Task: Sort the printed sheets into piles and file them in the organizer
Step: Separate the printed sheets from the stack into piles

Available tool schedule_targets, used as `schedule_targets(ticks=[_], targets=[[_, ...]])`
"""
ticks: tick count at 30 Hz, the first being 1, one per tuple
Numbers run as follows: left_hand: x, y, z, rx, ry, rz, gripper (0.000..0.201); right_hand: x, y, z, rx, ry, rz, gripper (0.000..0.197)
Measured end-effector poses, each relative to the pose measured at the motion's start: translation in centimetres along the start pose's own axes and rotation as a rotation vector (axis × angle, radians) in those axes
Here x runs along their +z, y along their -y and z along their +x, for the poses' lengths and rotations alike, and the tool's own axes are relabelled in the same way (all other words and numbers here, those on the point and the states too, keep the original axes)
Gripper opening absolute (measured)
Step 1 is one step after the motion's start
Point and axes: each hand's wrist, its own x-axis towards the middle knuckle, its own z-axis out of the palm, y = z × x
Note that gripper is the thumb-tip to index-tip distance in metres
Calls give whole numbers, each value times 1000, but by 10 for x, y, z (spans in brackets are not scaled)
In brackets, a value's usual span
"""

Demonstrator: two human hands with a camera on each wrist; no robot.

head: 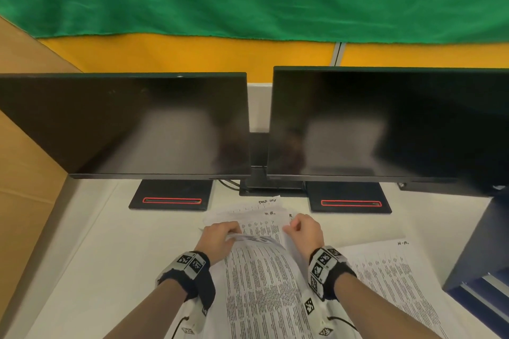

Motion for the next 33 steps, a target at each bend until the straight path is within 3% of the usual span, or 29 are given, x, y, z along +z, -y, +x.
schedule_targets(ticks=[4,8,11,15,20,24,27,30,33], targets=[[-4,-5,-3,3,-2,-8,29,-7,-1,-24,-234,-4,-121,19],[-7,-9,-7,11,-15,-31,21,-14,-4,-48,-258,5,15,13],[-6,-9,-9,6,-19,-21,20,-14,-10,-56,-168,-8,129,5],[-5,-9,-11,15,-28,0,18,-8,-23,-59,0,36,70,38],[-5,-8,-10,9,-17,16,27,-22,-20,-62,-15,100,-46,41],[-7,-6,-4,4,-5,21,16,-78,-25,-41,15,164,-130,39],[-9,-7,0,6,6,61,16,-138,-43,-30,144,236,-71,29],[-7,-9,4,1,13,105,19,-181,-70,-30,306,277,-253,10],[-3,-10,8,-16,6,165,19,-191,-103,-33,445,187,-510,40]])
